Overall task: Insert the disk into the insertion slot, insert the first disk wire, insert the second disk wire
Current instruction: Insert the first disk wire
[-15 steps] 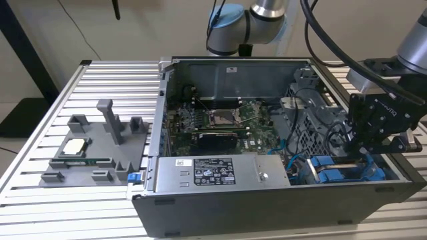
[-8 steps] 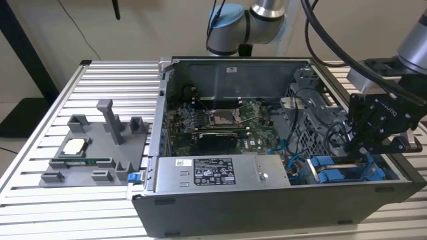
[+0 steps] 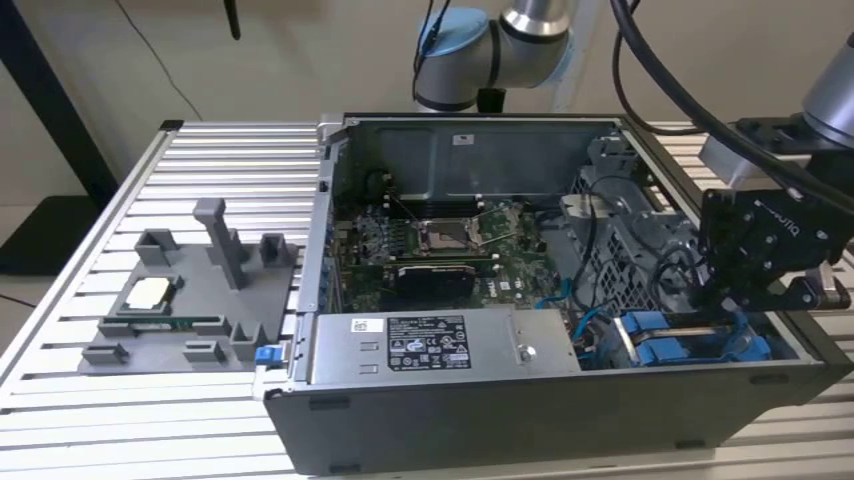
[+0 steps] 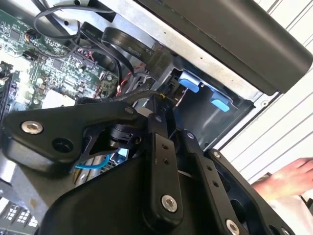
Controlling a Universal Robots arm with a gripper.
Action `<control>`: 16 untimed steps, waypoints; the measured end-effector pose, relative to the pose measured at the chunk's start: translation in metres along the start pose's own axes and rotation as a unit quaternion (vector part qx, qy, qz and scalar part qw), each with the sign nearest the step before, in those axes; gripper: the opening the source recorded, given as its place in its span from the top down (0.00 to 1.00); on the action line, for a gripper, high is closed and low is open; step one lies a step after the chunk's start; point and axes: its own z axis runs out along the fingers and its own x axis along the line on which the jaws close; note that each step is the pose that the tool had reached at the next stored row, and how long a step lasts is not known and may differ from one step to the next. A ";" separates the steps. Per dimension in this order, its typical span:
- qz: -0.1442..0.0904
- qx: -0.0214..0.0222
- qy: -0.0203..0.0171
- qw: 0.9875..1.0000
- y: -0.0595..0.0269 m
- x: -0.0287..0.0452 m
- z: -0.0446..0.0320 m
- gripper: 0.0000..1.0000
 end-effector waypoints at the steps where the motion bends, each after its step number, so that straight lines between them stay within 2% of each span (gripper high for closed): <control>1: 0.000 0.000 0.000 1.000 0.0000 0.0004 0.0000 0.81; 5: 0.000 0.000 -0.006 1.000 -0.0001 0.0004 -0.0003 0.81; 16: -0.001 0.000 -0.016 1.000 -0.0002 0.0005 -0.0005 0.81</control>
